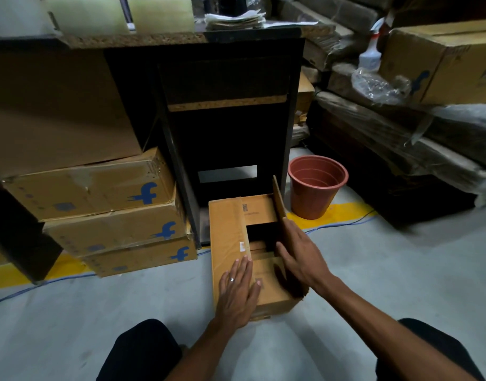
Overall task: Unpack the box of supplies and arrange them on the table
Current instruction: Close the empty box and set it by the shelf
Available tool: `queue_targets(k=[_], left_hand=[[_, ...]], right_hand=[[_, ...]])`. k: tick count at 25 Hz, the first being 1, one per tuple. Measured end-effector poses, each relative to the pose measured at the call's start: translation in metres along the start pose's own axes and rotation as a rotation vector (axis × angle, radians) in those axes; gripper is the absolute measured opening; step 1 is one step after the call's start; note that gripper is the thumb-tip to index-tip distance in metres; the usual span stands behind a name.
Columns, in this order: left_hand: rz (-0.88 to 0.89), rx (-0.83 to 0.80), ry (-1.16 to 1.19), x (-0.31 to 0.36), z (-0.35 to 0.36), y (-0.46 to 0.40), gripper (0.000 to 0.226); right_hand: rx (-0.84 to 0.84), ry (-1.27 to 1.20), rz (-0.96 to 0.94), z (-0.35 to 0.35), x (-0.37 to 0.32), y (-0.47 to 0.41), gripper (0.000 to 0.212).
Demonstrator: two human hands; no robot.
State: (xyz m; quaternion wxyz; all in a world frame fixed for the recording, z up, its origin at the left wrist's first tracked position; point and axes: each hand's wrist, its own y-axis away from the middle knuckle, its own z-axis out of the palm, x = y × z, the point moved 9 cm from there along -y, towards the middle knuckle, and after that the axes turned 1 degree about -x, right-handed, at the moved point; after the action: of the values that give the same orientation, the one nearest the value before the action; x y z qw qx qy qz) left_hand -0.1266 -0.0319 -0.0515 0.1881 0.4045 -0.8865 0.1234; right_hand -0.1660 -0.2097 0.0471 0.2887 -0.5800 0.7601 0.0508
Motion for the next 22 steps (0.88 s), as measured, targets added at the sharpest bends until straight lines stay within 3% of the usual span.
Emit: queue_targets(k=[6,13,16,22], left_hand=[[-0.045,0.066,0.020,-0.024,-0.009,0.008,0.067],[0.046,-0.141,-0.252,-0.021,0.001,0.026,0.111],[0.034,-0.103,-0.357,-0.023,0.008,0.030,0.105],[0.091,-0.067,-0.419,-0.019,0.013,0.030,0.097]], right_hand=[[-0.277,-0.091,-0.133,0.060,-0.016,0.021,0.063],[-0.617,0.266,-0.180,0.102,-0.003,0.044,0.104],[-0.599,0.475,-0.276,0.111,0.004,0.055,0.125],[-0.459,0.576,-0.298,0.117,0.013,0.064,0.111]])
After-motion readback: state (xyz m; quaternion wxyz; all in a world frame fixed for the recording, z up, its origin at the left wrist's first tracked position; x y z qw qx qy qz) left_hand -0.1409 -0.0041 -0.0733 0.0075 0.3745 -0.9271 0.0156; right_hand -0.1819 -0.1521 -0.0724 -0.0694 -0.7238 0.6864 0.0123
